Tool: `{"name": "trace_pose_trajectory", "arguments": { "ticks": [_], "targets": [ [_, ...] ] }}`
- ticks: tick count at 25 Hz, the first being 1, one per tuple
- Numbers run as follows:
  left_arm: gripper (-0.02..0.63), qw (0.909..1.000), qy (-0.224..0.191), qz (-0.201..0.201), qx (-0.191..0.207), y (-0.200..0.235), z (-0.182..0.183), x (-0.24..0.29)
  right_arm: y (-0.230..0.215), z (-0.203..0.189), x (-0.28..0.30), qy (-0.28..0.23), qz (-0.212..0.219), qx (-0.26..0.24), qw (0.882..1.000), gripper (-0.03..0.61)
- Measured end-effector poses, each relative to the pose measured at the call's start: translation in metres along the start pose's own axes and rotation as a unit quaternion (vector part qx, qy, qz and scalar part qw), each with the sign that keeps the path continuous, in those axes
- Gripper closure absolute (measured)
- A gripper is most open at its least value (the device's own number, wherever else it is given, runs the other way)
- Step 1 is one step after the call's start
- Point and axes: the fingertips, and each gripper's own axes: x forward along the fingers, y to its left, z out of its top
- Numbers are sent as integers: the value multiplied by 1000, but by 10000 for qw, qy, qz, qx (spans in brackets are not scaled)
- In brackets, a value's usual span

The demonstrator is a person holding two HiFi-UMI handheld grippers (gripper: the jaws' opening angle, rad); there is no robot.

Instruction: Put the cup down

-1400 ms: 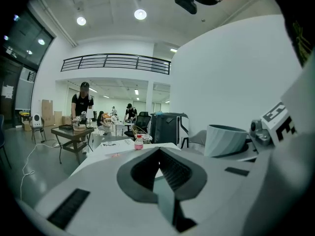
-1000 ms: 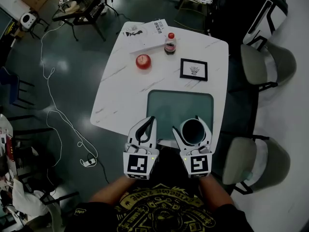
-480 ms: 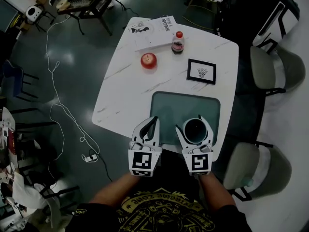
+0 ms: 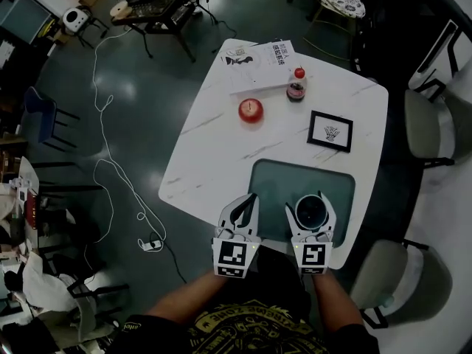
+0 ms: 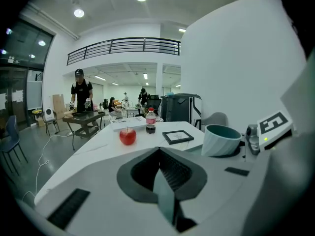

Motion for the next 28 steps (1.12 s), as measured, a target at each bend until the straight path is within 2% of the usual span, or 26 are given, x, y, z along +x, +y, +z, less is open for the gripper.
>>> {"name": "trace_pose_trajectory", "arguments": {
  "ticks": [23,28],
  "targets": [
    [603,10000,51,39,24,-6,-3,1,-1,-35,10,145,63,68,9999,215],
    [603,9999,71,74,20,-7,-4,0,-2,-40,13,302,90,55,9995,215]
  ]
}}
